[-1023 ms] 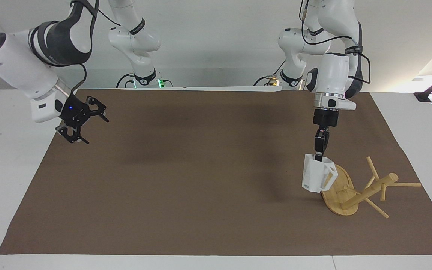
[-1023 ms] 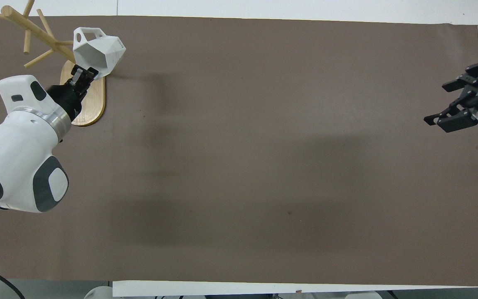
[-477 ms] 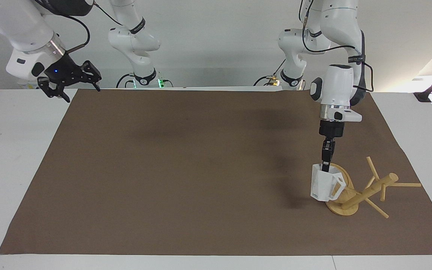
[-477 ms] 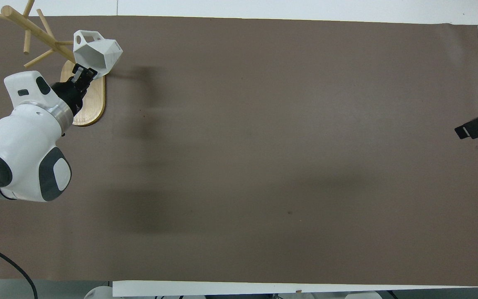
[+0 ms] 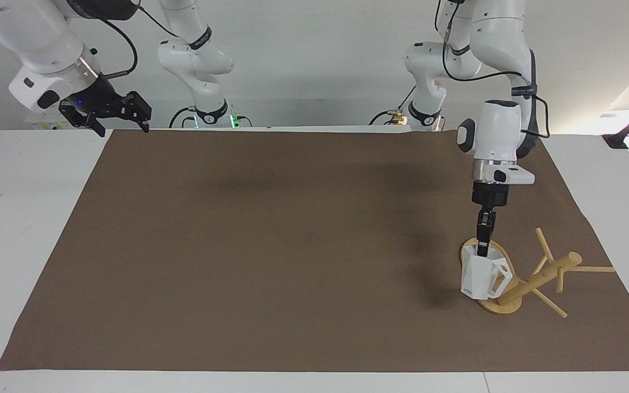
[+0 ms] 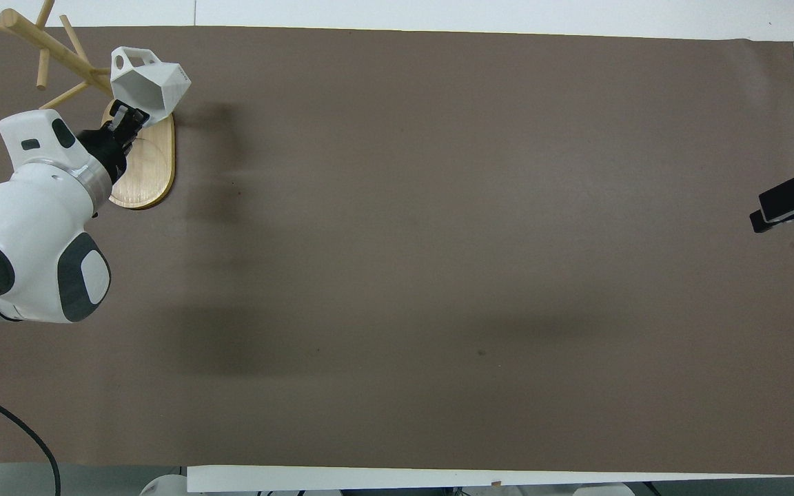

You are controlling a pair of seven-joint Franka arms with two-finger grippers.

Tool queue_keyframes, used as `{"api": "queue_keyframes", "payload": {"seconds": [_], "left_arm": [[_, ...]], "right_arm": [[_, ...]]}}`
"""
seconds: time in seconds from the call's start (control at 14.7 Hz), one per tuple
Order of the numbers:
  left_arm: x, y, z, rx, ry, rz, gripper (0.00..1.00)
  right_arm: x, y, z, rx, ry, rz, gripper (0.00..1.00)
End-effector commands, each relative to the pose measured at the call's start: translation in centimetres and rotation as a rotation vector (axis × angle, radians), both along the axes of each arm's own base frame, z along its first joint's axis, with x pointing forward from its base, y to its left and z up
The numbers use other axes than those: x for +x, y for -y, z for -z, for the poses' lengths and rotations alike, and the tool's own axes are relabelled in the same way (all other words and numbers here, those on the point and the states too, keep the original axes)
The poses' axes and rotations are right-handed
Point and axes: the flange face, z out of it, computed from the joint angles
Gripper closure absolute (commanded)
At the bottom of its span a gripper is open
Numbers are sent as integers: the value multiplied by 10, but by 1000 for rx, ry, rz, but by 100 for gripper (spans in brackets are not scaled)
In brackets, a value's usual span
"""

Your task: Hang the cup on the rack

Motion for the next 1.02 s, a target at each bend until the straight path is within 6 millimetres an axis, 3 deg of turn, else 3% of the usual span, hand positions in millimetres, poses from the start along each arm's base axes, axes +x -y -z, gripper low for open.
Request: {"api": "queue_keyframes", "payload": {"seconds": [0.0, 0.2, 0.27, 0.34, 0.41, 0.48, 0.61, 0.82, 0.95], "left_arm": [[9, -24, 0, 45, 2, 0, 100], [9, -28, 2, 65, -18, 10, 100], [10, -31, 4, 71, -37, 8, 94], [12, -33, 2, 88, -52, 20, 61], [18, -43, -3, 131, -70, 45, 4], [18, -46, -5, 148, -110, 56, 0], [5, -45, -35, 166, -219, 80, 0], [-24, -47, -111, 222, -372, 168, 0], [-34, -49, -152, 301, -517, 313, 0]], "right_arm": [[-4, 0, 0, -37, -19, 75, 0], [-8, 0, 6, -35, -39, 67, 0], [-12, 1, 8, -34, -39, 70, 0], [-12, 1, 9, -23, -40, 71, 0], [-12, 1, 10, -23, -43, 71, 0], [-12, 1, 10, -23, -42, 71, 0], [-12, 0, 10, -23, -42, 69, 0], [-12, 0, 10, -23, -42, 69, 0], [-12, 0, 10, -23, -42, 69, 0]]}}
